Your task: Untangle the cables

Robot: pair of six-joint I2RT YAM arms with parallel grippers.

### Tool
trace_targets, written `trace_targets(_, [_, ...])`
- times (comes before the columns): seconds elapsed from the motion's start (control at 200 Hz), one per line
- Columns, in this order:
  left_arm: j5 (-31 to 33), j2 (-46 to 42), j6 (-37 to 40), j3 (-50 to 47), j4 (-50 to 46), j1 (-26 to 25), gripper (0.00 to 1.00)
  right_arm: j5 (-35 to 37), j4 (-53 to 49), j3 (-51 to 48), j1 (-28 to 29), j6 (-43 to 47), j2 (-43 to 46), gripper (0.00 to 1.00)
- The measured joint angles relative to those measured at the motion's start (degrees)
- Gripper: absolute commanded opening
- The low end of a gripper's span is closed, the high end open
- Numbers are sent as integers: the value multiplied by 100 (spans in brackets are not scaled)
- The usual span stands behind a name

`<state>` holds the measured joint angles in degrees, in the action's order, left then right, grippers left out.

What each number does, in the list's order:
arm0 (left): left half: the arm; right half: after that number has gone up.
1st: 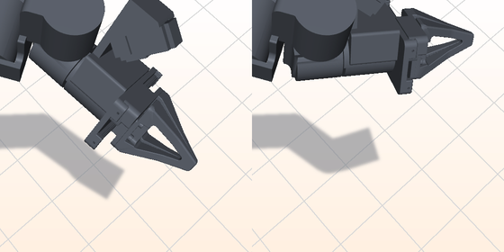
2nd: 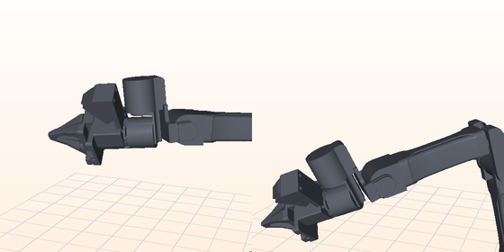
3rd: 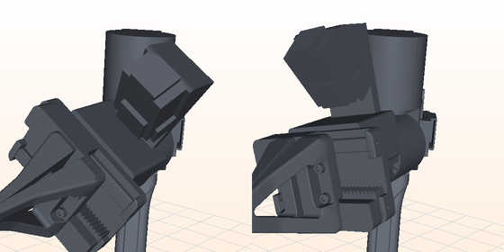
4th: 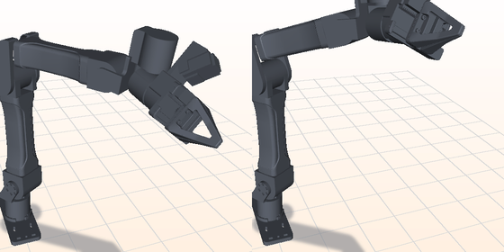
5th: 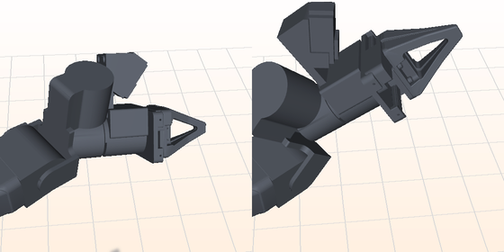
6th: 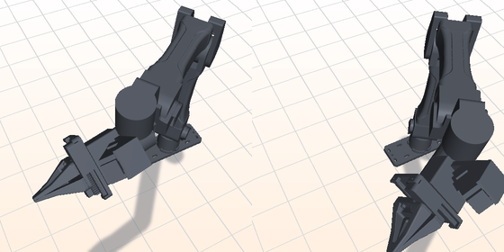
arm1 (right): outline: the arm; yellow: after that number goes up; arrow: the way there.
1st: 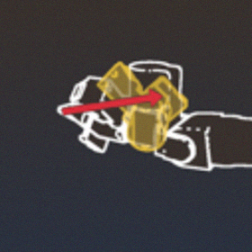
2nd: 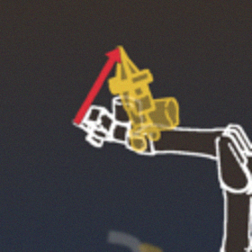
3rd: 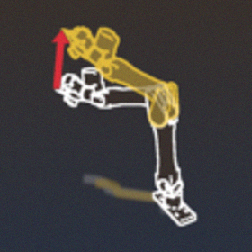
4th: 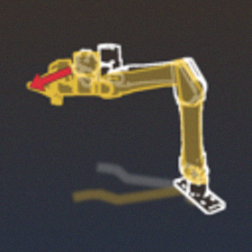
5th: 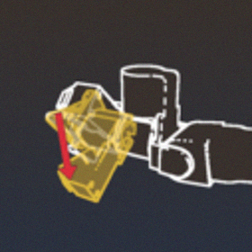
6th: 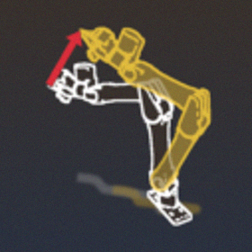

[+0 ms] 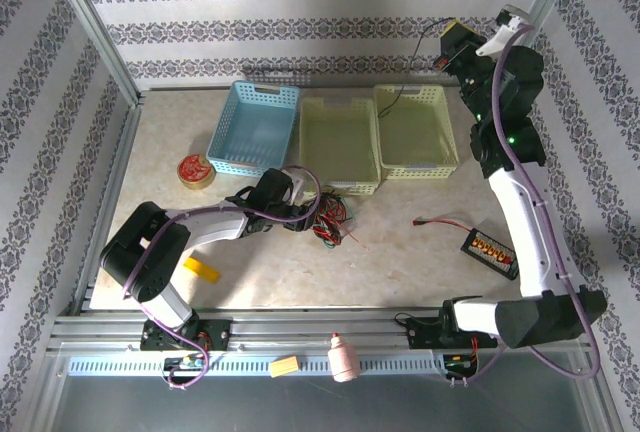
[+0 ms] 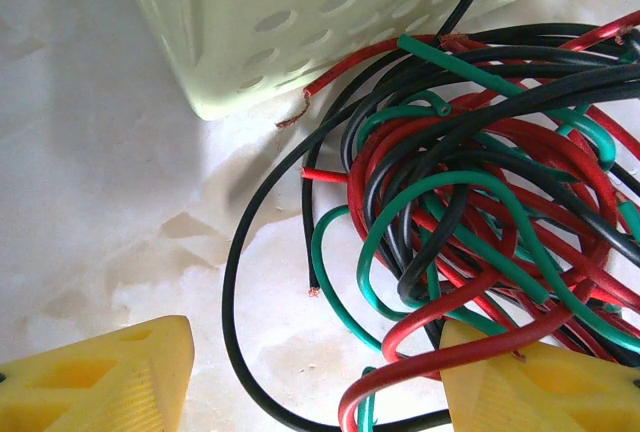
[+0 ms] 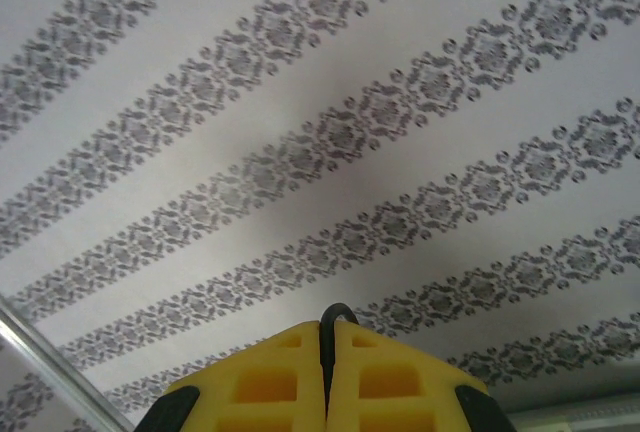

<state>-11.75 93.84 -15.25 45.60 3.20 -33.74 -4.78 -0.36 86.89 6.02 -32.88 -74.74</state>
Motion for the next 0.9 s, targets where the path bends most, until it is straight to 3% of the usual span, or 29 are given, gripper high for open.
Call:
trace_targets(0.205, [2,0,-13,-2,0,0,66,9,46,-136,-205,-24,-254,0])
trace_targets(0.445, [22,-4,-15,-2,0,0,67,-74,114,-1056,-483,-245,-570,0])
trace_targets(0.6, [24,-9,-17,-7,0,0,67,-404,48,-1718,-848,-767,-1421,0])
trace_targets(0.855, [24,-26,-20,-7,-33,0,67,-688,-170,-1788,-1027,-1311,-2723,0])
trace_targets(0.875, [24,-26,-20,-7,-35,0,67,-688,-184,-1766,-1027,-1333,-2785,5])
trace_targets(0.9, [24,-26,-20,-7,-39,0,67,-688,-199,-1729,-1027,-1340,-2857,18])
